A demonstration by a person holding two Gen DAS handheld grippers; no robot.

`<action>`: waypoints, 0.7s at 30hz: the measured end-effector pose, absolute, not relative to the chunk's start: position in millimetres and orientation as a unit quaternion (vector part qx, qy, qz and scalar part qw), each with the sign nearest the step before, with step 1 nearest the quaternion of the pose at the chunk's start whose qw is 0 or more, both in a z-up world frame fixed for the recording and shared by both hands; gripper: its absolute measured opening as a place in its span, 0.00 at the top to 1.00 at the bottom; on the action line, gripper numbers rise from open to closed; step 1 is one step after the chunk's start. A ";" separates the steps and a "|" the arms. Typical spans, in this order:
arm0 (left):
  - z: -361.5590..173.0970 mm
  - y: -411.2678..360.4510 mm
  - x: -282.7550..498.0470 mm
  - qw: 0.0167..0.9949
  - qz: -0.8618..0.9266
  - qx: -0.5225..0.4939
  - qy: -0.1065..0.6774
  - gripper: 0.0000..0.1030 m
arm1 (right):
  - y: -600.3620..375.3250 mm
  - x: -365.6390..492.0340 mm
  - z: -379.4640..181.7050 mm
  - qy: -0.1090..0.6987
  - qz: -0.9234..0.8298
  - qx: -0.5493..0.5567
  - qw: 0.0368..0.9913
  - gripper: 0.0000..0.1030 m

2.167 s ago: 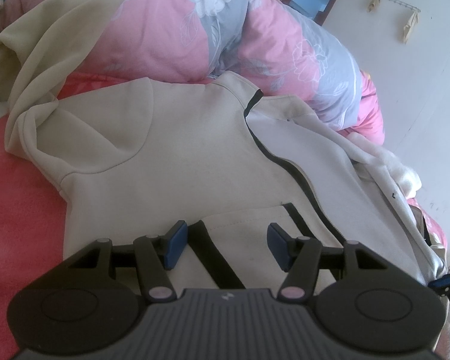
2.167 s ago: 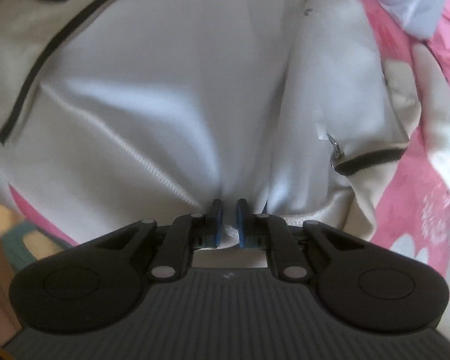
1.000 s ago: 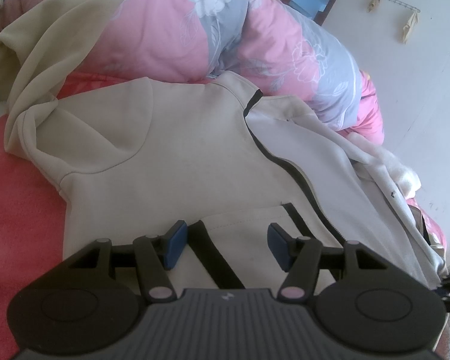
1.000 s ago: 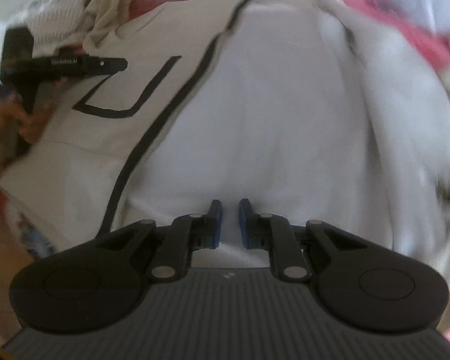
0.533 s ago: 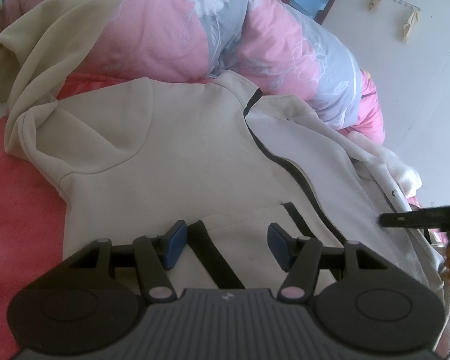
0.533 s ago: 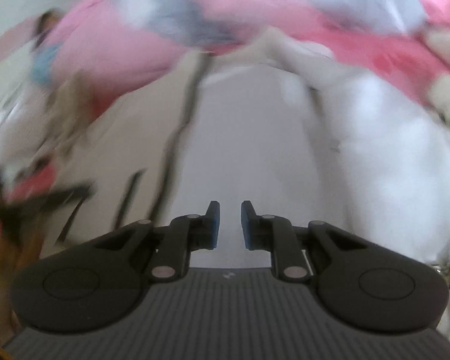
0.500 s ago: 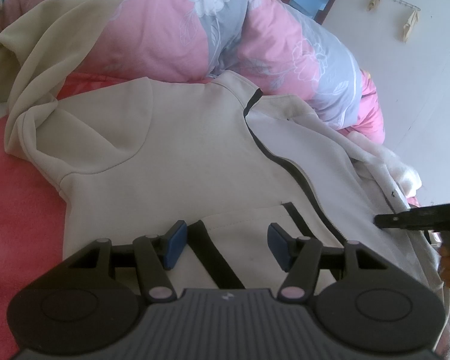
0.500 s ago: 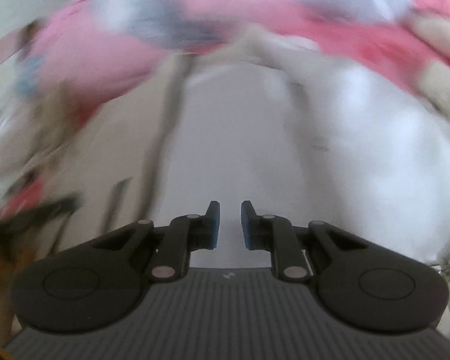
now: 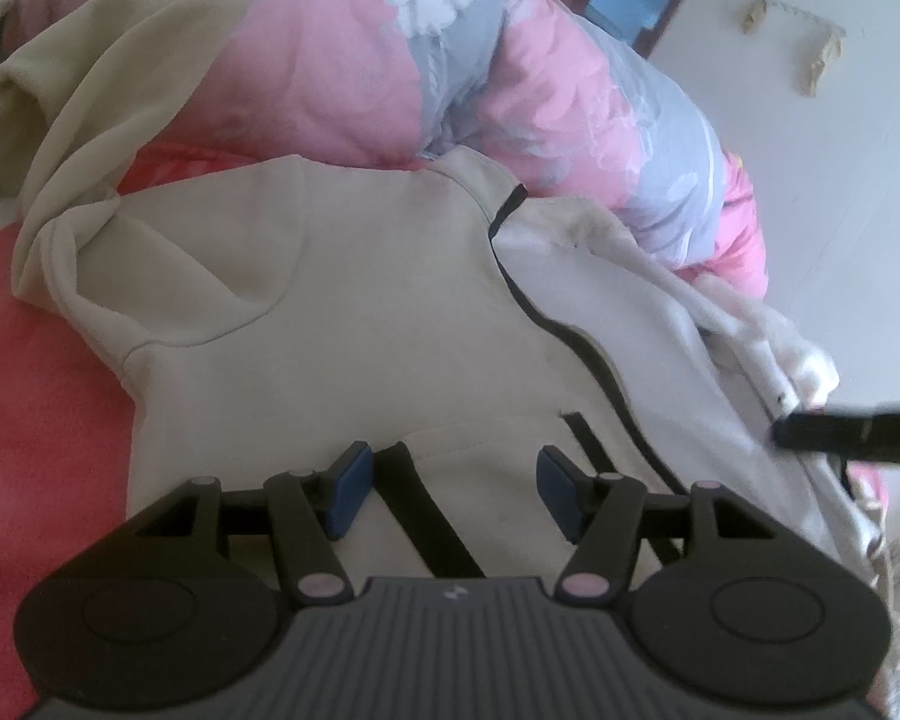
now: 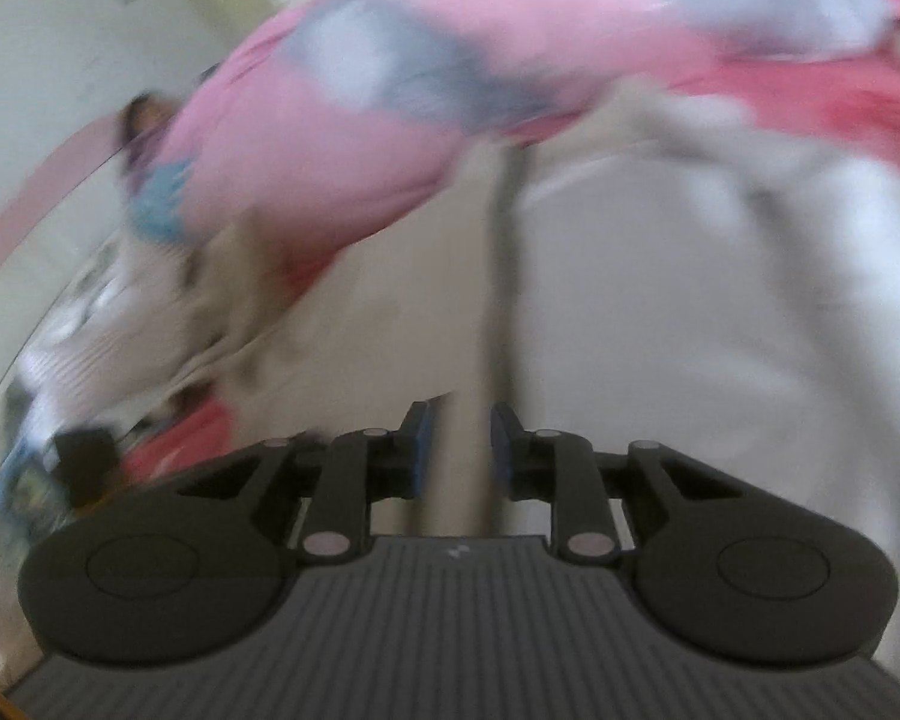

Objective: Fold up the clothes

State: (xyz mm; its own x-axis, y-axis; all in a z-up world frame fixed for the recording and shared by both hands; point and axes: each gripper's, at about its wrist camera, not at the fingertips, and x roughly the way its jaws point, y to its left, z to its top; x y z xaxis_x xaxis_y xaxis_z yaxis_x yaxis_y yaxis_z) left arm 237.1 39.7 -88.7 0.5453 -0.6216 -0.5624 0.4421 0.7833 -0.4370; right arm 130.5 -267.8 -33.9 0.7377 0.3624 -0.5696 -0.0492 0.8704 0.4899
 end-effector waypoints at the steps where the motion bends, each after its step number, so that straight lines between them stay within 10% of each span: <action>1: -87.7 42.6 237.5 0.870 -0.303 -0.133 0.367 0.40 | -253.8 135.2 -36.4 0.348 0.128 0.219 0.902 0.80; 21: -47.8 125.0 223.9 0.908 -0.209 -0.211 0.296 0.33 | -111.7 159.8 -33.3 0.375 0.214 0.044 0.901 0.77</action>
State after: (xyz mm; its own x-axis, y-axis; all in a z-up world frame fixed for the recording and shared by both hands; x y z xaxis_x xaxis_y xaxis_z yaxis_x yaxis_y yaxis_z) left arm 223.9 125.0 -47.8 0.7380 -0.5036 -0.4492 0.2542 0.8240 -0.5063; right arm 159.8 -111.7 -33.3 0.6281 0.4183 -0.6561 -0.3518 0.9048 0.2401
